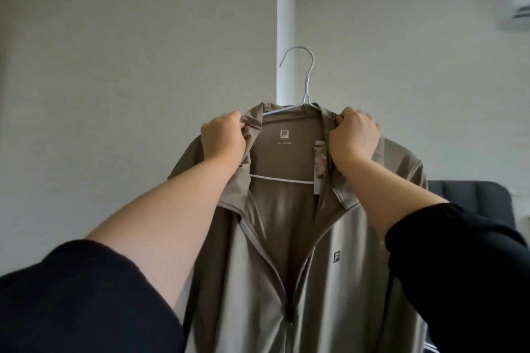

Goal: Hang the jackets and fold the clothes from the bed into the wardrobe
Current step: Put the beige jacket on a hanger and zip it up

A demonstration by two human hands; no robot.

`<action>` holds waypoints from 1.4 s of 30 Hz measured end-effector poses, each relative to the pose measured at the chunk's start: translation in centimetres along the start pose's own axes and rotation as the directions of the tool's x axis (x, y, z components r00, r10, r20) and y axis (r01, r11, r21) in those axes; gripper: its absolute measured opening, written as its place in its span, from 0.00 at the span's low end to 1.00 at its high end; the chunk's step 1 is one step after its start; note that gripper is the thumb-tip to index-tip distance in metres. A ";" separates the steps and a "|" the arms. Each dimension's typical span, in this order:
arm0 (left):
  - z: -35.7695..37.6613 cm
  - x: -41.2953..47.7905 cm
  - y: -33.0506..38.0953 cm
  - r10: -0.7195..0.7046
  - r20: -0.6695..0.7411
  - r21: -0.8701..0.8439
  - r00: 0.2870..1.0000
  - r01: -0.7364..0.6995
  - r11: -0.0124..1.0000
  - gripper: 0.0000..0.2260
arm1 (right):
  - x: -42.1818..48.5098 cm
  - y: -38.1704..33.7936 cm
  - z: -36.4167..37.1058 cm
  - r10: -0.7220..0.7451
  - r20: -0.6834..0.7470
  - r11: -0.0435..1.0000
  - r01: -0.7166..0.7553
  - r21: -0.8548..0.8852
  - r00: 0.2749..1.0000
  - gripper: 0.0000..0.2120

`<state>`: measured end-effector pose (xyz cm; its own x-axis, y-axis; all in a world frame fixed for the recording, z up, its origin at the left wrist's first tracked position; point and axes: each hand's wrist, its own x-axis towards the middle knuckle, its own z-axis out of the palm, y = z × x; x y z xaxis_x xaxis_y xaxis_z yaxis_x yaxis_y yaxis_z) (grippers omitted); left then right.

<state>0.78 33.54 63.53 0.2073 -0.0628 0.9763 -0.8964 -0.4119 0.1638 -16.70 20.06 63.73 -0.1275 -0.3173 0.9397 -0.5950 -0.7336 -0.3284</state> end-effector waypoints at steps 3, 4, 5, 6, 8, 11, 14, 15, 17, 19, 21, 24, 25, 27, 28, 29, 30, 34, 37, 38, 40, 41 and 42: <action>0.4 0.1 3.0 0.002 -0.015 -0.052 1.000 -0.003 0.999 0.10 | 1.1 1.8 -2.0 0.009 -0.053 0.999 -0.011 -0.036 0.999 0.10; 0.6 0.2 3.9 -0.001 -0.022 -0.080 1.000 -0.001 0.997 0.10 | 1.5 2.4 -2.6 0.004 -0.076 0.999 -0.007 -0.041 0.997 0.09; 0.9 0.1 4.8 -0.003 -0.032 -0.109 0.999 -0.001 0.994 0.11 | 1.9 3.0 -3.2 -0.004 -0.102 0.999 -0.001 -0.046 0.995 0.09; 1.2 0.0 5.6 -0.004 -0.039 -0.137 0.999 -0.001 0.991 0.11 | 2.3 3.7 -3.7 -0.014 -0.125 0.999 0.008 -0.051 0.992 0.09; 2.3 -0.9 6.8 -0.005 -0.016 -0.185 1.000 0.002 0.983 0.11 | 2.4 5.3 -4.1 -0.036 -0.150 0.997 0.025 -0.069 0.988 0.09; 5.1 -4.4 8.0 -0.019 0.072 -0.250 0.997 0.037 0.968 0.09 | 0.3 8.9 -3.0 -0.033 -0.104 0.993 0.021 -0.116 0.994 0.09; 8.8 -10.0 8.7 -0.035 0.213 -0.284 0.976 0.096 0.954 0.06 | -4.6 13.6 -0.5 0.012 0.018 0.983 -0.009 -0.182 1.000 0.09; 10.2 -12.2 8.9 -0.037 0.271 -0.284 0.962 0.117 0.952 0.05 | -6.4 15.3 0.4 0.027 0.065 0.978 -0.012 -0.209 0.998 0.09; 13.0 -16.9 9.1 -0.061 0.384 -0.279 0.921 0.179 0.943 0.06 | -10.2 18.5 2.2 0.052 0.164 0.967 -0.009 -0.256 0.985 0.08; 15.8 -21.6 9.2 -0.088 0.480 -0.246 0.873 0.231 0.942 0.06 | -14.0 21.6 4.1 0.086 0.266 0.952 -0.001 -0.306 0.960 0.08; 18.5 -26.0 9.0 -0.079 0.543 -0.152 0.836 0.190 0.970 0.07 | -17.9 24.6 5.9 0.136 0.359 0.927 0.008 -0.374 0.924 0.09; 22.2 -31.0 8.3 -0.037 0.633 -0.073 0.773 0.107 0.992 0.09 | -23.3 28.7 8.7 0.219 0.457 0.882 0.025 -0.470 0.862 0.10; 23.5 -32.4 8.1 -0.032 0.672 -0.074 0.740 0.110 0.991 0.09 | -25.0 29.9 9.6 0.238 0.496 0.875 0.038 -0.484 0.835 0.09; 26.0 -35.0 7.6 -0.067 0.755 -0.047 0.652 0.156 0.987 0.08 | -28.1 31.9 11.4 0.272 0.570 0.870 0.055 -0.491 0.775 0.08; 27.2 -36.1 7.3 -0.092 0.786 -0.027 0.611 0.184 0.983 0.08 | -29.4 32.7 12.4 0.290 0.593 0.869 0.052 -0.492 0.751 0.08; 28.5 -37.3 7.1 -0.111 0.808 -0.017 0.578 0.211 0.977 0.08 | -30.7 33.4 13.3 0.308 0.605 0.868 0.043 -0.494 0.734 0.07; 29.7 -38.4 6.9 -0.123 0.825 -0.018 0.551 0.243 0.970 0.07 | -31.8 34.1 14.3 0.324 0.608 0.867 0.029 -0.497 0.725 0.07; 34.3 -41.9 5.9 -0.166 0.892 -0.069 0.421 0.489 0.870 0.07 | -34.6 36.6 18.0 0.423 0.570 0.859 -0.112 -0.499 0.705 0.06; 36.8 -44.3 5.1 -0.024 0.973 -0.141 0.231 0.669 0.730 0.15 | -36.9 37.8 20.2 0.550 0.611 0.833 -0.333 -0.441 0.569 0.17; 37.2 -45.4 4.7 0.029 0.983 -0.151 0.184 0.700 0.698 0.19 | -38.1 37.9 20.6 0.579 0.645 0.814 -0.397 -0.424 0.499 0.21; 37.6 -48.1 3.6 0.026 0.984 -0.140 0.175 0.685 0.715 0.22 | -41.1 38.1 20.8 0.600 0.699 0.789 -0.436 -0.434 0.389 0.23; 37.6 -49.7 3.0 -0.043 0.978 -0.109 0.206 0.667 0.737 0.22 | -42.8 38.1 20.7 0.597 0.716 0.789 -0.424 -0.444 0.361 0.20; 37.5 -51.2 2.4 -0.153 0.957 -0.052 0.247 0.664 0.746 0.20 | -44.6 38.1 20.4 0.592 0.729 0.794 -0.408 -0.451 0.345 0.18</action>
<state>2.67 1.69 8.62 0.5631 -0.8225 0.0801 -0.5515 -0.3018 0.7777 -17.46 -6.00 7.40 0.1821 -0.9814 0.0606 -0.7781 -0.1815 -0.6014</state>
